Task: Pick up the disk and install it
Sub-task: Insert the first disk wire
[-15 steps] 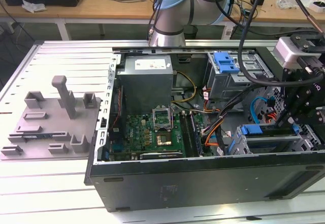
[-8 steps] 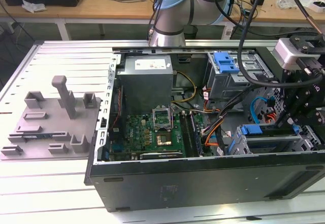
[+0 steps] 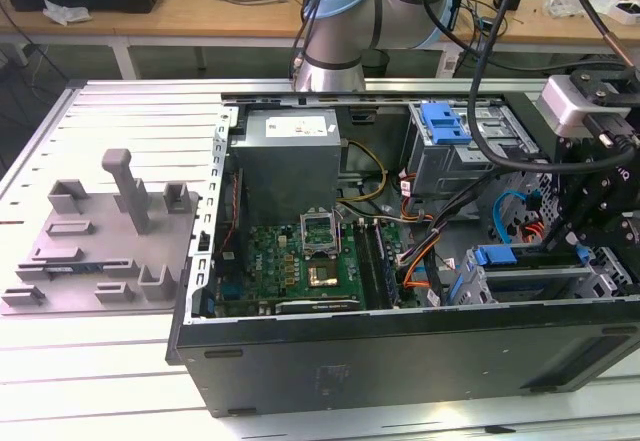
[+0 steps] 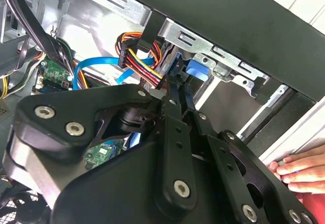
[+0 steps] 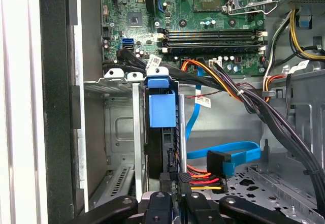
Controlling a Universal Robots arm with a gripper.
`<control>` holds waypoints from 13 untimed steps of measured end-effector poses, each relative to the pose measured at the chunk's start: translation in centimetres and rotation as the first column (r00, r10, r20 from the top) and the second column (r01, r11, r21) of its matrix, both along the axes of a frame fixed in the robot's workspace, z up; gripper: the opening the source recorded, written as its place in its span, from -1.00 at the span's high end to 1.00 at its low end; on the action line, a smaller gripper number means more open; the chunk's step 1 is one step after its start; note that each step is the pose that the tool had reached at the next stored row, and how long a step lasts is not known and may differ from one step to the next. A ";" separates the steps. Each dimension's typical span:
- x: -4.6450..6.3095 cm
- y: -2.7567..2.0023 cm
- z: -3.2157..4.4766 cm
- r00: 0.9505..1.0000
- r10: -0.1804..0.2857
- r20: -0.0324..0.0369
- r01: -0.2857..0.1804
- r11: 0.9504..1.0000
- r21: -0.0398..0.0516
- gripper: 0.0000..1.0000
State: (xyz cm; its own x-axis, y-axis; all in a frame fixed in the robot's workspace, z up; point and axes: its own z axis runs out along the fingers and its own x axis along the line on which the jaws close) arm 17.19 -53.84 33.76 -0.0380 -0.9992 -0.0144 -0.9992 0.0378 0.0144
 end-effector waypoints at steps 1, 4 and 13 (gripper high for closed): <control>0.0 0.00 0.00 1.000 0.000 0.000 0.000 1.000 0.000 0.66; 0.0 0.00 0.04 1.000 0.000 0.000 0.000 1.000 0.000 0.53; 0.0 0.15 2.02 1.000 0.000 0.003 0.000 1.000 0.000 0.27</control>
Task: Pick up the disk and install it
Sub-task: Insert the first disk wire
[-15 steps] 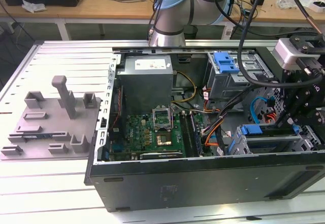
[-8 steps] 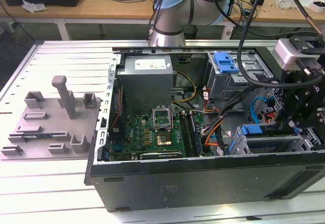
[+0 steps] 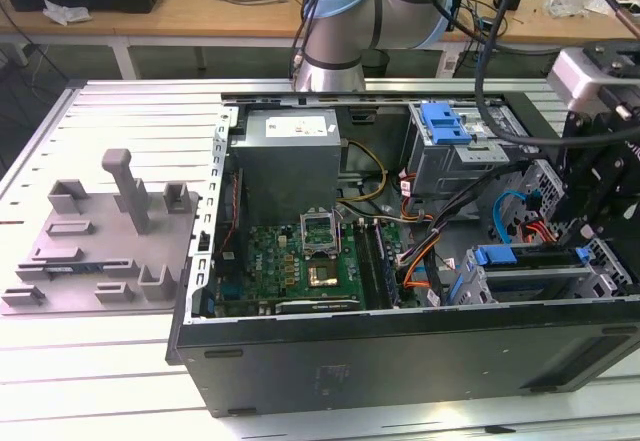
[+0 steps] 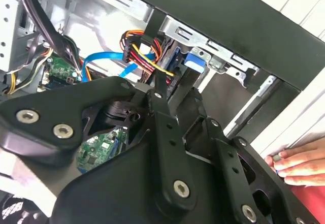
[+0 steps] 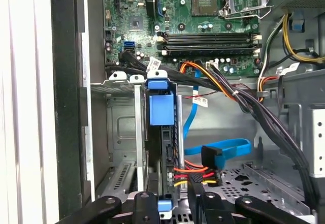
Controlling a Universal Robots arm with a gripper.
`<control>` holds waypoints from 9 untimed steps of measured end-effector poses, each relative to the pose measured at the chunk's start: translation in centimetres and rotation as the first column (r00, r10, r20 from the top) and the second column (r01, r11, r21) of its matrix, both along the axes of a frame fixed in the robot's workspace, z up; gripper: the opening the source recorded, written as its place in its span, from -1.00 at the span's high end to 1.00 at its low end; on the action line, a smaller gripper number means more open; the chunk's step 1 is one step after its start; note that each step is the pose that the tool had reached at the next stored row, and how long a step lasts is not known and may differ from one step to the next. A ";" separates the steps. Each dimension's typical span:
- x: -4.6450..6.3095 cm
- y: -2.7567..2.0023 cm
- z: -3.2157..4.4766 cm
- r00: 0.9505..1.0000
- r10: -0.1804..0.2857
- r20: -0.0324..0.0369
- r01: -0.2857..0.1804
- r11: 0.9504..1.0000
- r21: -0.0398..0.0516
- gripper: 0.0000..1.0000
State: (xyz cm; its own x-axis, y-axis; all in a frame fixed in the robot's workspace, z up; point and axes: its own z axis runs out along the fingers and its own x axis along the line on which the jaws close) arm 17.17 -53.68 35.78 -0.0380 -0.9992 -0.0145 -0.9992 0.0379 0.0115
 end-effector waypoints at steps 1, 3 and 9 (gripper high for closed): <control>0.0 0.22 0.23 1.000 0.000 0.001 0.000 1.000 0.000 0.27; 0.0 0.74 0.39 1.000 0.000 0.001 0.000 1.000 0.000 0.27; 0.0 0.84 0.39 1.000 0.000 0.001 0.000 1.000 0.000 0.27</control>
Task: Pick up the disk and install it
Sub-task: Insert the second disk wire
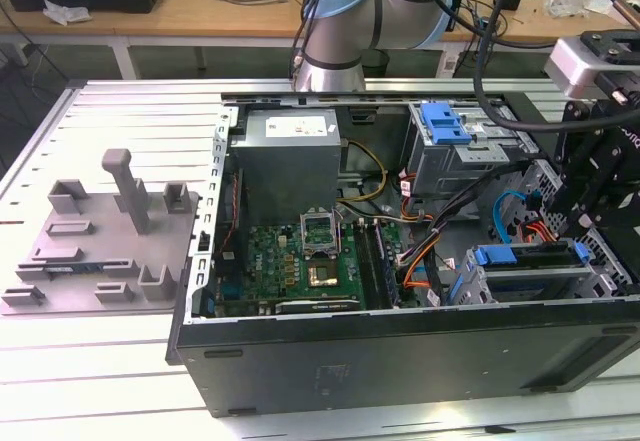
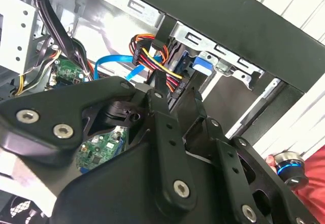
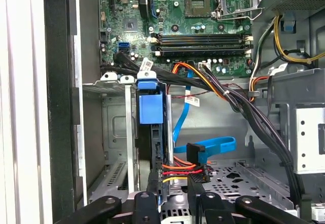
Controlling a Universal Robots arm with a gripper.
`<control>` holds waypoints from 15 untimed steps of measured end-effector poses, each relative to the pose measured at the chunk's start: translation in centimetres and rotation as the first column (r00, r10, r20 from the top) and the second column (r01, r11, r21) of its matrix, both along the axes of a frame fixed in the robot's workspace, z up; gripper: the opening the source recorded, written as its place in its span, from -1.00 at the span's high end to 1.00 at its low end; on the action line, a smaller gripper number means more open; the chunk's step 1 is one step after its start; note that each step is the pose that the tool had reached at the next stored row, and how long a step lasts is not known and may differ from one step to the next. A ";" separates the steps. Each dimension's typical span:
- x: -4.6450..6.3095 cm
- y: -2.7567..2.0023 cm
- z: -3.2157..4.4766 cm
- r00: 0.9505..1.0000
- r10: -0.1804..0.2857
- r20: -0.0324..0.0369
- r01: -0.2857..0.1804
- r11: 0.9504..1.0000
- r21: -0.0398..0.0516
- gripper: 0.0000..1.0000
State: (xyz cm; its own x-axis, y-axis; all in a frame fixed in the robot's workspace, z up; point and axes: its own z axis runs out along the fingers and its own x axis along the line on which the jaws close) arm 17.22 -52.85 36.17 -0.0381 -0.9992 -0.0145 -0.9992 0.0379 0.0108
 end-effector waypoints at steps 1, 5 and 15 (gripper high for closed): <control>0.0 0.01 0.00 1.000 0.000 0.000 0.000 1.000 0.000 0.27; 0.0 0.01 0.00 1.000 0.000 0.000 0.000 1.000 0.000 0.27; 0.0 1.19 0.04 1.000 0.000 0.000 0.000 1.000 -0.016 0.27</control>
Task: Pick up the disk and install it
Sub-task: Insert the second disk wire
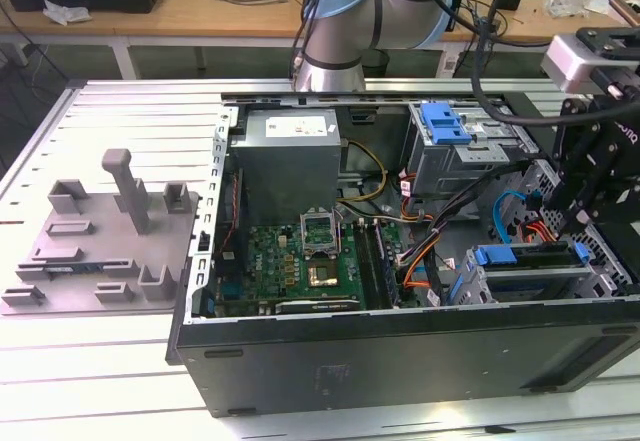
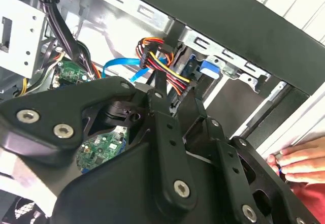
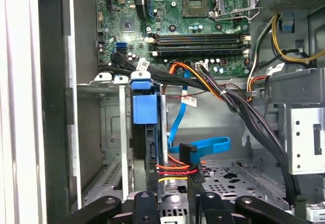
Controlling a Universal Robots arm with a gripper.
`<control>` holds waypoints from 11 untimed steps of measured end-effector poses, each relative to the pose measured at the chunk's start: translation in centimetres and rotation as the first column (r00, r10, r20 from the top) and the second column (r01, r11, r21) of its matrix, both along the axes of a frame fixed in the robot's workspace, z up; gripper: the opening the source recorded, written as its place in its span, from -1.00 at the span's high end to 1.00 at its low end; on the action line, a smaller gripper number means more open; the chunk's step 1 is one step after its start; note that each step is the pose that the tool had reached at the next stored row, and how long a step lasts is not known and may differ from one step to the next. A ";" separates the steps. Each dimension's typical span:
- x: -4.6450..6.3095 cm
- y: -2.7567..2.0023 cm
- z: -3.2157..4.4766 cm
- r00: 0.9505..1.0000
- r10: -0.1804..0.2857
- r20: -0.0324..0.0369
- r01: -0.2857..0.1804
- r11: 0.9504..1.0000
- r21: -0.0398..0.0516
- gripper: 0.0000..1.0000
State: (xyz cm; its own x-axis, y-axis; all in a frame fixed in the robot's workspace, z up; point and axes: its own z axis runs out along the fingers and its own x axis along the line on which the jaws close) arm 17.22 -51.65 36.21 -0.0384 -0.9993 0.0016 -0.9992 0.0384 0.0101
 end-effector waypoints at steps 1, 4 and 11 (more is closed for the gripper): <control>0.0 0.37 0.09 1.000 0.000 0.000 0.000 1.000 -0.013 0.27; 0.0 0.67 0.30 1.000 0.000 -0.001 0.000 0.999 -0.053 0.27; 0.0 2.34 0.56 1.000 0.000 -0.001 0.000 0.992 -0.128 0.27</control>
State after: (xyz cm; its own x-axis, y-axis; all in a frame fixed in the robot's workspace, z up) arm 17.25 -49.32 36.77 -0.0384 -0.9908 0.1298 -0.9992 0.0395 0.0064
